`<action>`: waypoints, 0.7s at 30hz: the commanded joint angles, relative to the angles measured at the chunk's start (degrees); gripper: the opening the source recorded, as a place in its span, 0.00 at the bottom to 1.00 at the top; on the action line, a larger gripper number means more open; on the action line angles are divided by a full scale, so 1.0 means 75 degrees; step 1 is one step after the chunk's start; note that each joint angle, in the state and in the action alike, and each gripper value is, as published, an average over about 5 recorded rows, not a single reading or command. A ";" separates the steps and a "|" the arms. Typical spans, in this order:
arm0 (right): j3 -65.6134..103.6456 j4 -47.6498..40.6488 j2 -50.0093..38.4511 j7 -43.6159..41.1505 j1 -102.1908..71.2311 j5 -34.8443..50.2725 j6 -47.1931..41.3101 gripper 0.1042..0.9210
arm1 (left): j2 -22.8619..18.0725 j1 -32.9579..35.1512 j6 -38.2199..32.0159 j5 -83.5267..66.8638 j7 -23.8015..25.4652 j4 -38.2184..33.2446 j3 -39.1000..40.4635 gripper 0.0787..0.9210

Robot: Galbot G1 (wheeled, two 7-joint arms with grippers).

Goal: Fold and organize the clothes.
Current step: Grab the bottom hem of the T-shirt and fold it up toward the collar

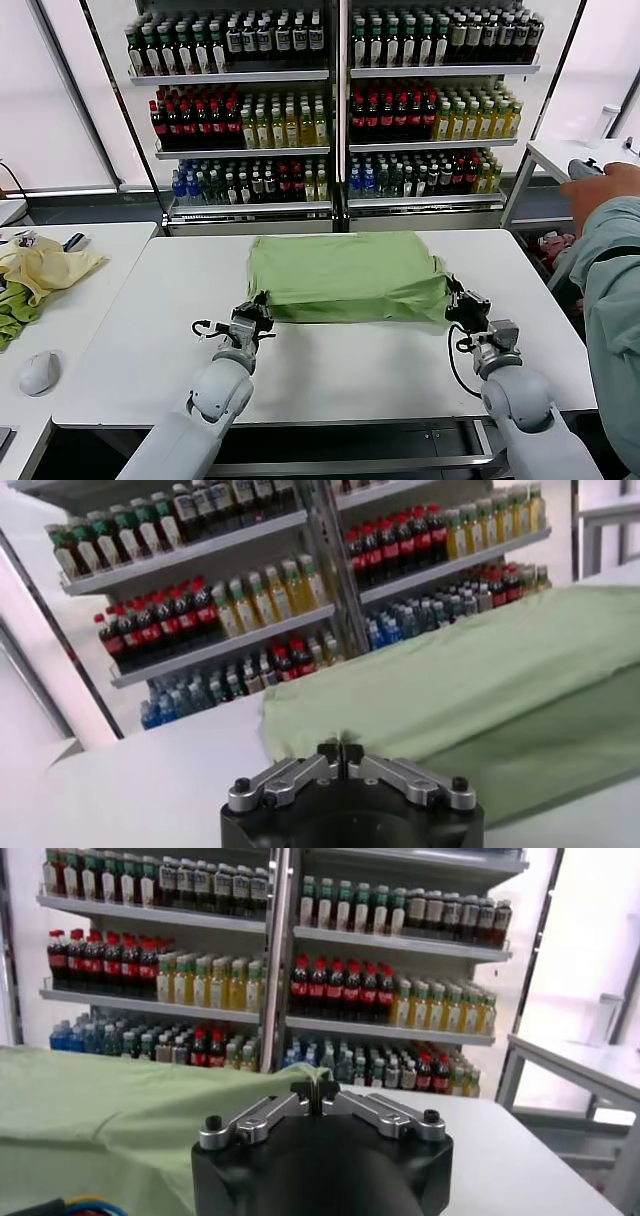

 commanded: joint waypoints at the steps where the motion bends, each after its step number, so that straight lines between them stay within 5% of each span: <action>1: -0.0510 -0.0947 0.0147 -0.0001 0.0859 -0.0371 0.0005 0.04 | -0.0053 -0.0512 0.0008 0.0615 -0.0039 0.0875 0.0159 0.02; 8: -0.0641 -0.1060 0.0313 -0.0155 0.0773 -0.0603 -0.0165 0.13 | -0.0124 -0.0412 -0.0046 0.0513 -0.0155 0.0832 0.0069 0.07; 21: 0.0189 -0.0156 0.0213 -0.0007 -0.0663 -0.0482 -0.0193 0.58 | -0.0001 0.0792 -0.0225 0.0225 -0.0241 -0.0472 -0.0512 0.51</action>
